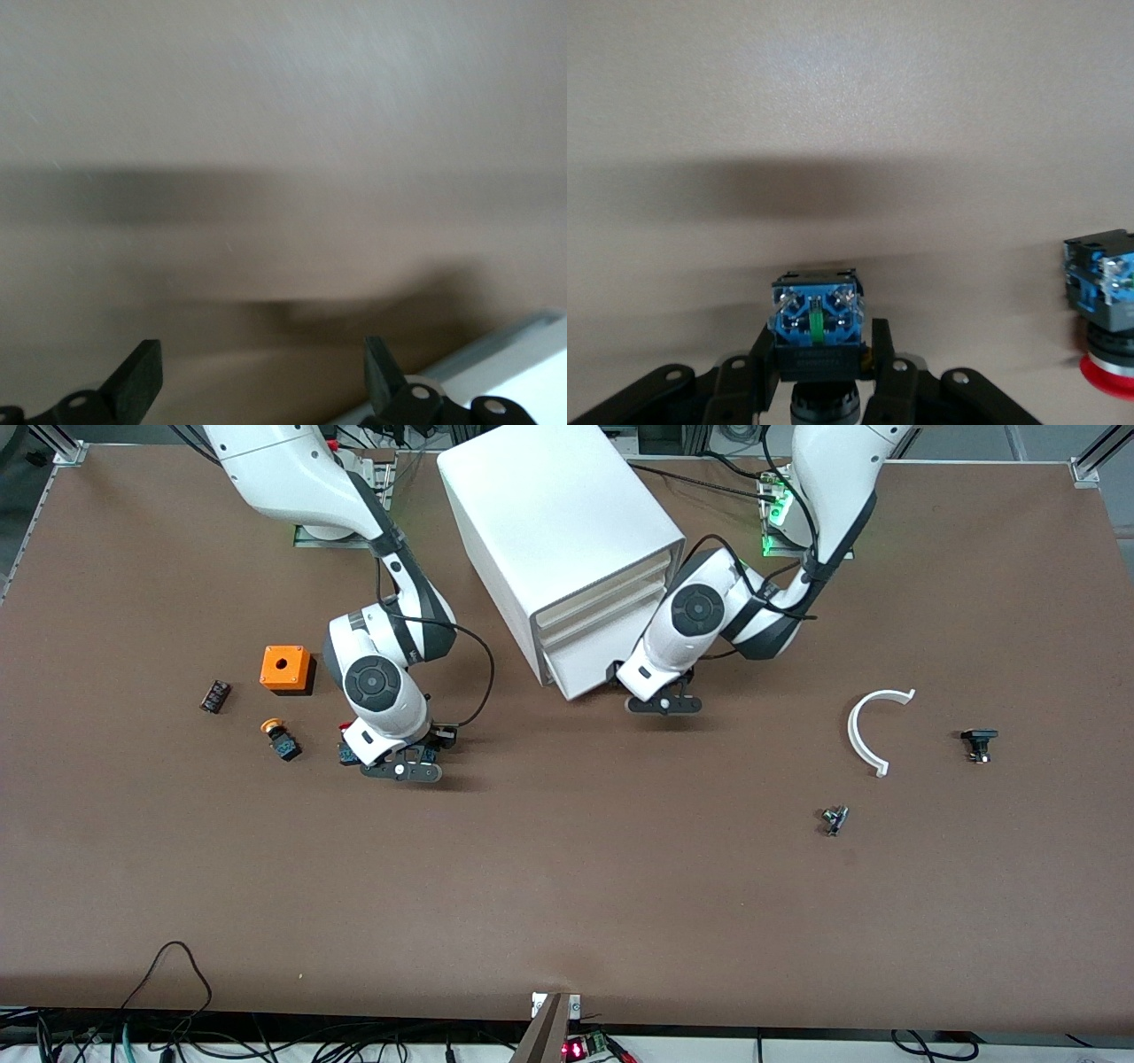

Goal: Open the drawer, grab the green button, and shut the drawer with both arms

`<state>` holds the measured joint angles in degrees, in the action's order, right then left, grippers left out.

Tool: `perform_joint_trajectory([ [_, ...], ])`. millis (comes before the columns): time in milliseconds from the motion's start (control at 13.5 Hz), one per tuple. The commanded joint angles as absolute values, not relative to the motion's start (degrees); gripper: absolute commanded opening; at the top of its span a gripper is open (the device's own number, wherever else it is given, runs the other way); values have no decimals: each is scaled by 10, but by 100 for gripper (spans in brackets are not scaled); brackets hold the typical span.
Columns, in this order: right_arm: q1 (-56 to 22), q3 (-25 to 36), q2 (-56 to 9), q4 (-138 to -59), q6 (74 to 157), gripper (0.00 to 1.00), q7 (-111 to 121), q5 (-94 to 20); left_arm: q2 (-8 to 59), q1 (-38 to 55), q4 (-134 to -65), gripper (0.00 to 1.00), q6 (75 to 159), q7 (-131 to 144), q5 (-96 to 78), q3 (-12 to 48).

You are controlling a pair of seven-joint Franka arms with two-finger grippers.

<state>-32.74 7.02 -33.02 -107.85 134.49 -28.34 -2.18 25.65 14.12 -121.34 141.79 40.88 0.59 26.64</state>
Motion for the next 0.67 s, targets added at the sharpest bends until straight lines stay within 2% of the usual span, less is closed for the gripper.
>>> perform_joint_trajectory([
  [0,-325,70,-325,-1077,1347,100,-313,-14,228,135,-1244,100,1417,417,25,307],
  [223,-320,75,-297,-1057,1325,100,-307,-16,221,131,-1242,100,1417,416,25,324],
  [371,-318,78,-279,-1021,1262,100,-308,-18,208,86,-1214,100,1423,416,26,317],
  [594,-316,97,-247,-946,1147,100,-308,-18,147,17,-1204,100,1419,392,26,300],
])
